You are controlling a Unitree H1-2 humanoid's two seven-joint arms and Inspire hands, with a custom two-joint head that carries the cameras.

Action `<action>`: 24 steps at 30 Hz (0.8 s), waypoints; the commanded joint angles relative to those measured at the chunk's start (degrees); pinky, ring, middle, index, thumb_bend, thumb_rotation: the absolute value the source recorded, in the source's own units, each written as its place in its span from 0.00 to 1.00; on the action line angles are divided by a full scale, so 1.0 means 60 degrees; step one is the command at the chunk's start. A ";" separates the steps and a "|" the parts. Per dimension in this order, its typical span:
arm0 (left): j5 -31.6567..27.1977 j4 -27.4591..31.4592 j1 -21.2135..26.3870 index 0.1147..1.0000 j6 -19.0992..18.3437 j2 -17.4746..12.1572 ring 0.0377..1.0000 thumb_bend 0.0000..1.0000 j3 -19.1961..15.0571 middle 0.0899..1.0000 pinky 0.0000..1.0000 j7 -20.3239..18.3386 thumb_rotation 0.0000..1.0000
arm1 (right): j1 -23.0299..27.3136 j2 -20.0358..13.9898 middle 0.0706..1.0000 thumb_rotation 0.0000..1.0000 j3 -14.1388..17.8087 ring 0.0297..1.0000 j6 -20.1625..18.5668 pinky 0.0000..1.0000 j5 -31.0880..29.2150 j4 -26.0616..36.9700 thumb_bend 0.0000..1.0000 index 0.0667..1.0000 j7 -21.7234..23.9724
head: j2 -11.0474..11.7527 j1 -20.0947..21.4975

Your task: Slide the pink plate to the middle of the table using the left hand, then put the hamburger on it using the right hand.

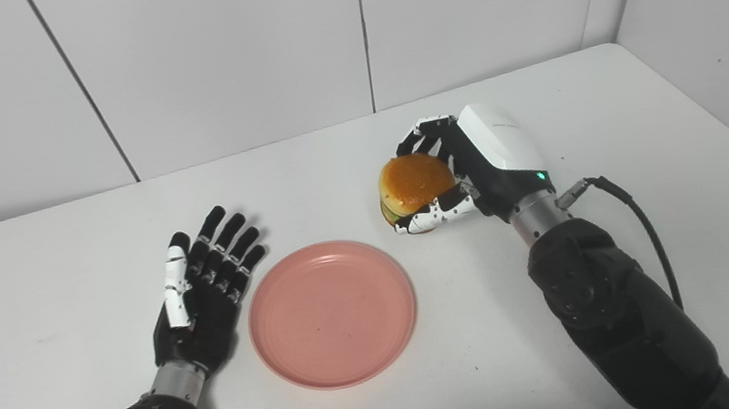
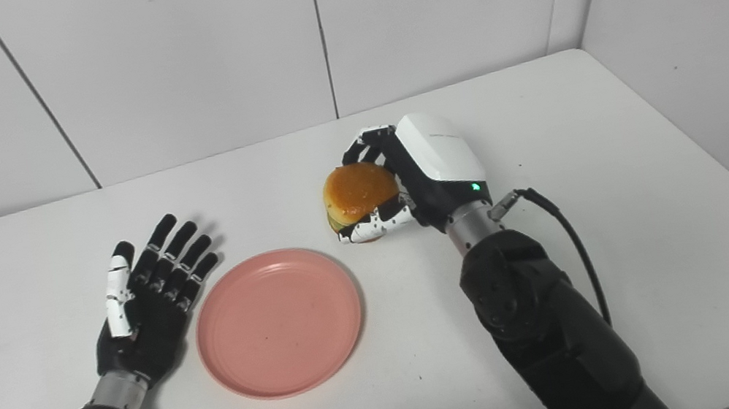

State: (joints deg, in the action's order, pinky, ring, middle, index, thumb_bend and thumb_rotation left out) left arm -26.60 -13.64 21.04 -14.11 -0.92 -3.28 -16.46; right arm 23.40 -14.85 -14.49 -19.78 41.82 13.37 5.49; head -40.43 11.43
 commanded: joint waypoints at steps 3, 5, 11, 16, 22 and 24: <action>0.0501 -0.0353 -0.0615 0.88 -0.0984 0.0196 0.88 0.41 0.0272 0.89 0.89 0.0620 1.00 | 0.0593 0.0297 0.37 0.16 -0.0276 0.33 0.0571 0.27 0.0061 -0.0079 0.54 0.43 -0.0049 | -0.0124 -0.0526; 0.0534 -0.0299 -0.0602 0.89 -0.1009 0.0287 0.89 0.41 0.0323 0.89 0.89 0.0688 1.00 | 0.0681 0.0446 0.38 0.18 -0.0449 0.34 0.0588 0.28 0.0082 -0.0213 0.53 0.44 0.0011 | -0.0196 -0.0811; 0.0729 -0.0135 -0.0587 0.87 -0.1023 0.0502 0.87 0.40 0.0505 0.87 0.88 0.0940 1.00 | 0.0743 0.0760 0.36 0.15 -0.0774 0.31 0.0566 0.25 0.0007 -0.0339 0.54 0.45 0.0157 | -0.0353 -0.1344; 0.0900 0.0010 -0.0565 0.86 -0.1153 0.0644 0.85 0.40 0.0594 0.85 0.86 0.1195 1.00 | 0.0685 0.0897 0.36 0.13 -0.1036 0.32 0.0695 0.26 0.0015 -0.0475 0.55 0.46 0.0222 | -0.0488 -0.1658; 0.1020 0.0069 -0.0512 0.85 -0.1224 0.0748 0.85 0.40 0.0655 0.85 0.85 0.1282 1.00 | 0.0527 0.0940 0.36 0.09 -0.1322 0.31 0.1015 0.24 -0.0006 -0.0598 0.55 0.46 0.0261 | -0.0582 -0.1862; 0.1039 0.0062 -0.0503 0.85 -0.1220 0.0763 0.85 0.40 0.0655 0.85 0.85 0.1284 1.00 | 0.0482 0.0961 0.33 0.09 -0.1353 0.28 0.1101 0.21 -0.0009 -0.0621 0.54 0.44 0.0271 | -0.0582 -0.1862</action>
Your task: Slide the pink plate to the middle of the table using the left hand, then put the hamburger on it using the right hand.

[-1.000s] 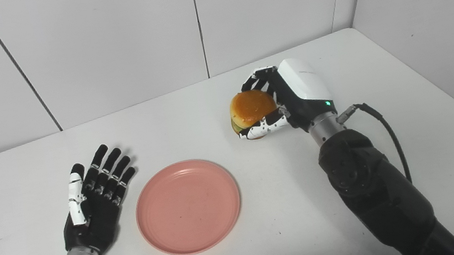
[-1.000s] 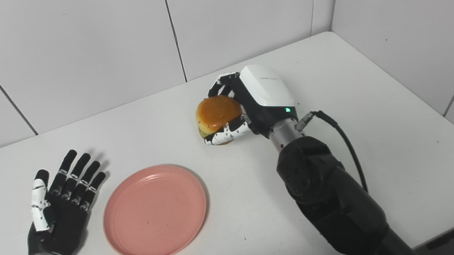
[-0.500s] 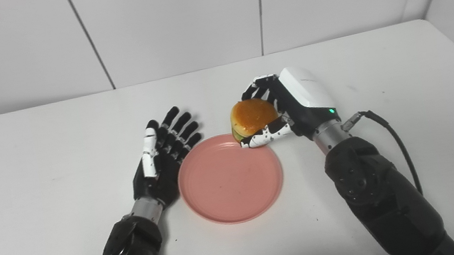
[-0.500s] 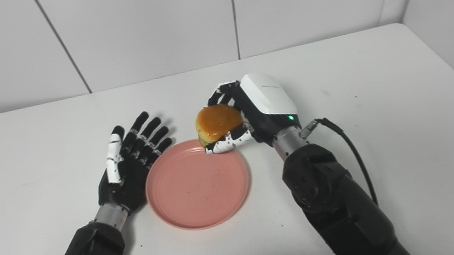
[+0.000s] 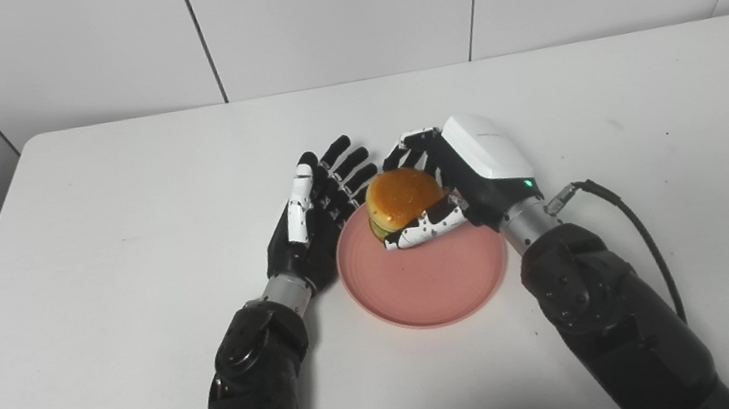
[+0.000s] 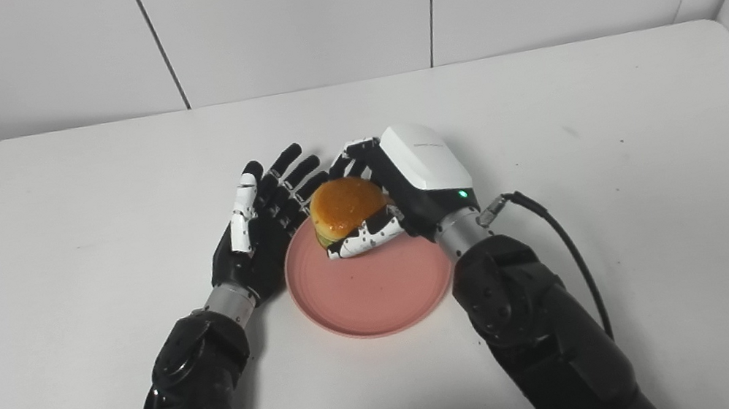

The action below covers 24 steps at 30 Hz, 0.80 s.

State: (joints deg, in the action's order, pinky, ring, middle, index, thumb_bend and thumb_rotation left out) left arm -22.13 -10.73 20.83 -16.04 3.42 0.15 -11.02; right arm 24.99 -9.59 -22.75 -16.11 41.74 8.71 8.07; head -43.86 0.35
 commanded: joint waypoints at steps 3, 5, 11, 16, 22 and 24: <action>0.0298 -0.0404 -0.0448 0.85 -0.0937 0.0064 0.85 0.40 0.0080 0.85 0.85 0.0405 1.00 | 0.0117 0.0138 0.32 0.12 -0.0047 0.26 0.0533 0.20 0.0000 0.0123 0.53 0.42 -0.0114 | -0.0065 0.0009; 0.0270 -0.0379 -0.0456 0.85 -0.0957 0.0079 0.85 0.40 0.0062 0.85 0.84 0.0410 1.00 | 0.0079 0.0153 0.31 0.13 -0.0116 0.26 0.0487 0.19 0.0096 0.0122 0.53 0.42 -0.0078 | -0.0083 0.0031; 0.0247 -0.0375 -0.0461 0.84 -0.0960 0.0073 0.85 0.41 0.0018 0.85 0.84 0.0388 1.00 | -0.0031 0.0074 0.31 0.10 -0.0193 0.25 0.0490 0.19 0.0131 0.0187 0.53 0.43 -0.0011 | -0.0146 0.0179; 0.0251 -0.0317 -0.0461 0.84 -0.1041 0.0064 0.85 0.41 -0.0011 0.85 0.84 0.0419 1.00 | -0.0092 -0.0014 0.32 0.10 -0.0195 0.27 0.0481 0.20 0.0179 0.0265 0.53 0.43 0.0051 | -0.0167 0.0281; 0.0289 -0.0301 -0.0465 0.85 -0.1066 0.0004 0.84 0.41 0.0003 0.85 0.84 0.0392 1.00 | -0.0178 -0.0111 0.32 0.10 -0.0096 0.28 0.0470 0.22 0.0161 0.0335 0.53 0.43 0.0063 | -0.0181 0.0391; 0.0257 -0.0272 -0.0474 0.85 -0.1112 -0.0001 0.84 0.41 -0.0019 0.85 0.84 0.0398 1.00 | -0.0219 -0.0178 0.33 0.08 -0.0034 0.29 0.0493 0.23 0.0100 0.0350 0.54 0.44 0.0066 | -0.0191 0.0421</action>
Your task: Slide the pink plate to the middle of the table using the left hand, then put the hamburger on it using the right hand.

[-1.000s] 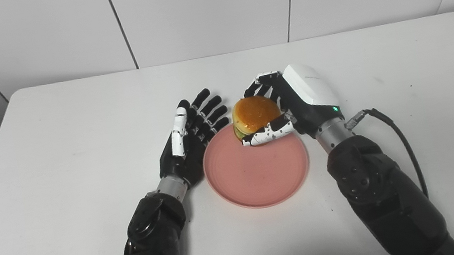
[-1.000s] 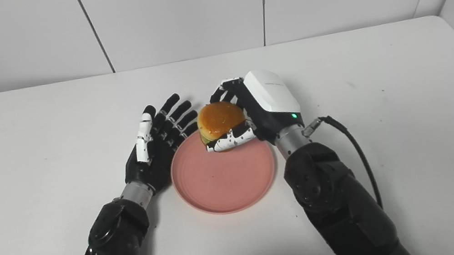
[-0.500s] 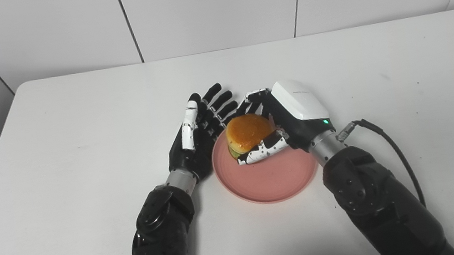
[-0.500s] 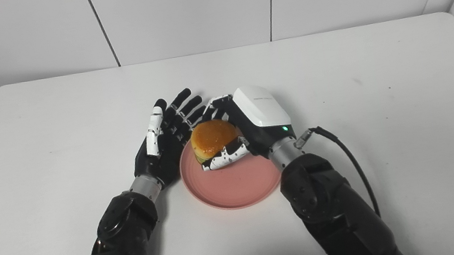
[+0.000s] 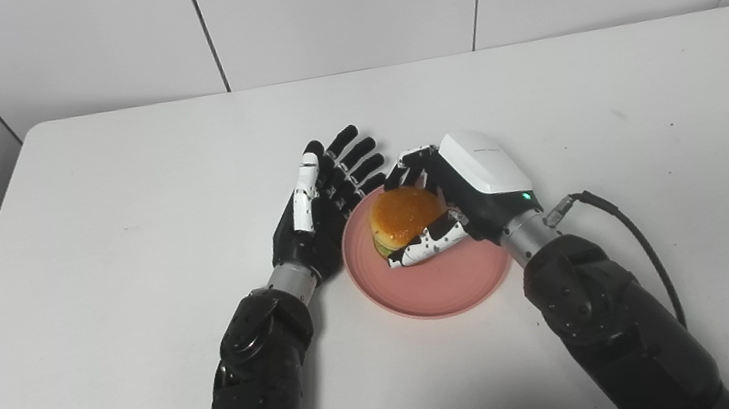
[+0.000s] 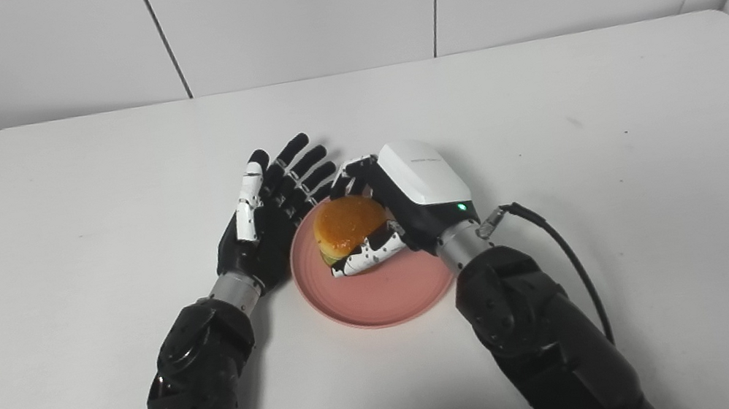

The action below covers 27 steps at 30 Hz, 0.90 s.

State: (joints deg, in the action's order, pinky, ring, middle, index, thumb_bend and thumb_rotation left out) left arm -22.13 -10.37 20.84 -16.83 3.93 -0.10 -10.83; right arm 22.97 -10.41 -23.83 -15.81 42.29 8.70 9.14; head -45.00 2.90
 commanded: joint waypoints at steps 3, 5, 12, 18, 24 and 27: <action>0.0225 -0.0301 -0.0485 0.86 -0.1005 -0.0140 0.85 0.41 0.0032 0.85 0.85 0.0296 1.00 | 0.0038 -0.0112 0.35 0.06 0.0243 0.30 0.0397 0.24 -0.0055 0.0376 0.55 0.45 -0.0085 | -0.0026 0.0049; 0.0191 -0.0280 -0.0491 0.86 -0.1040 -0.0168 0.85 0.41 0.0027 0.85 0.86 0.0267 1.00 | -0.0016 -0.0143 0.35 0.05 0.0290 0.30 0.0379 0.24 -0.0073 0.0392 0.56 0.45 -0.0066 | -0.0041 0.0087; 0.0153 -0.0266 -0.0502 0.87 -0.1041 -0.0230 0.86 0.41 0.0033 0.86 0.87 0.0200 1.00 | -0.0122 -0.0146 0.36 0.06 0.0325 0.31 0.0343 0.25 -0.0017 0.0320 0.57 0.45 -0.0049 | -0.0081 0.0154; 0.0114 -0.0223 -0.0504 0.87 -0.1106 -0.0224 0.86 0.41 -0.0003 0.86 0.87 0.0196 1.00 | -0.0188 -0.0143 0.36 0.06 0.0248 0.31 0.0519 0.25 0.0081 0.0035 0.59 0.44 -0.0230 | -0.0111 0.0167; 0.0176 -0.0207 -0.0509 0.86 -0.1094 -0.0245 0.86 0.42 0.0024 0.86 0.86 0.0204 1.00 | -0.0230 -0.0152 0.32 0.08 0.0163 0.26 0.0529 0.20 0.0237 -0.0146 0.59 0.44 -0.0276 | -0.0124 0.0177; 0.0183 -0.0243 -0.0512 0.86 -0.1004 -0.0269 0.86 0.42 0.0040 0.86 0.86 0.0146 1.00 | -0.0238 -0.0148 0.31 0.11 0.0115 0.24 0.0514 0.18 0.0382 -0.0180 0.64 0.44 -0.0308 | -0.0134 0.0222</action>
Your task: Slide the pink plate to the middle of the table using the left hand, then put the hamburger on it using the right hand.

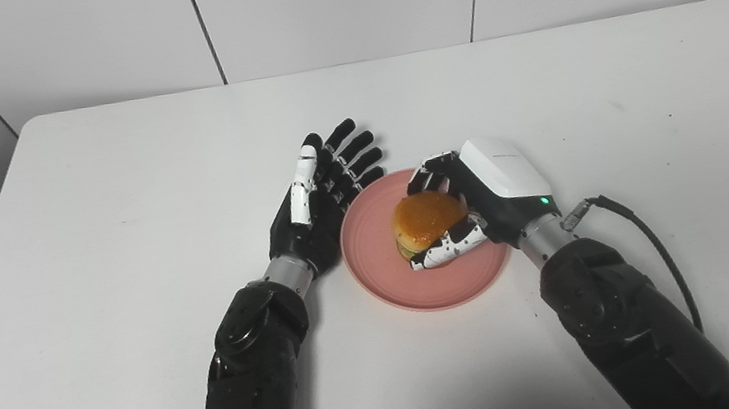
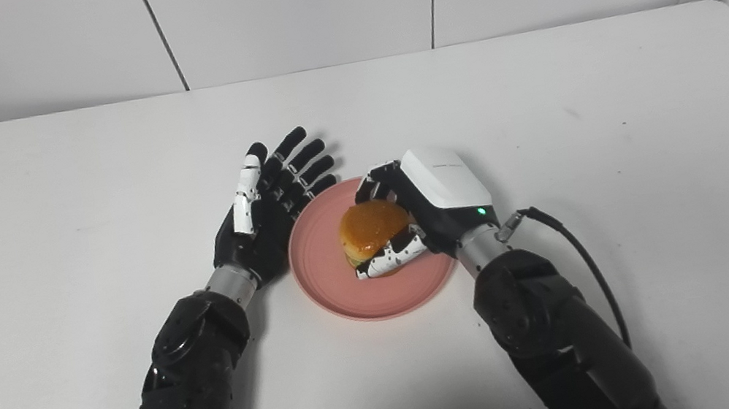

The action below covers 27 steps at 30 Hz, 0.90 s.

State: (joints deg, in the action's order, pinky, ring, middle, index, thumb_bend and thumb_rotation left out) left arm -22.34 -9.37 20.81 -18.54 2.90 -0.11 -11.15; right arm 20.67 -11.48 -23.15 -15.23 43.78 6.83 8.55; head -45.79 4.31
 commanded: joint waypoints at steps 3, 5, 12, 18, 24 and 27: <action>0.0213 -0.0425 -0.0506 0.86 -0.0682 -0.0102 0.85 0.42 0.0040 0.86 0.85 0.0172 1.00 | 0.0171 0.0031 0.37 0.18 -0.0038 0.30 0.0346 0.23 0.0287 0.0186 0.68 0.46 -0.0177 | -0.0009 -0.0001; 0.0188 -0.0437 -0.0505 0.86 -0.0685 -0.0098 0.86 0.42 0.0023 0.86 0.85 0.0162 1.00 | 0.0210 -0.0015 0.46 0.27 -0.0094 0.42 0.0342 0.34 0.0439 0.0231 0.72 0.52 -0.0136 | -0.0002 0.0022; 0.0144 -0.0472 -0.0490 0.86 -0.0692 -0.0108 0.87 0.42 -0.0010 0.87 0.84 0.0110 1.00 | 0.0294 -0.0140 0.69 0.49 -0.0183 0.65 0.0123 0.57 0.0812 0.0670 0.84 0.69 0.0464 | -0.0002 0.0022; 0.0222 -0.0489 -0.0479 0.88 -0.0677 -0.0155 0.89 0.42 0.0030 0.88 0.87 0.0064 1.00 | 0.0301 -0.0167 0.76 0.60 -0.0146 0.71 0.0194 0.58 0.1032 0.0928 0.92 0.79 0.0826 | 0.0006 0.0067; 0.0166 -0.0481 -0.0482 0.89 -0.0703 -0.0167 0.91 0.42 0.0016 0.89 0.90 -0.0011 1.00 | 0.0328 -0.0178 0.81 0.64 -0.0071 0.74 0.0233 0.59 0.1017 0.1082 0.97 0.85 0.1024 | 0.0015 0.0079; 0.0206 -0.0481 -0.0482 0.89 -0.0704 -0.0162 0.90 0.43 0.0018 0.89 0.90 0.0028 1.00 | 0.0347 -0.0183 0.82 0.65 -0.0021 0.73 0.0222 0.57 0.1009 0.1205 0.98 0.87 0.1139 | 0.0019 0.0091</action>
State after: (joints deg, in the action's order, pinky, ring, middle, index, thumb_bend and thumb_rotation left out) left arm -22.36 -9.46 20.80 -18.54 2.60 -0.19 -12.21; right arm 20.76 -12.47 -24.12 -15.24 49.69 11.34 15.73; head -45.62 4.83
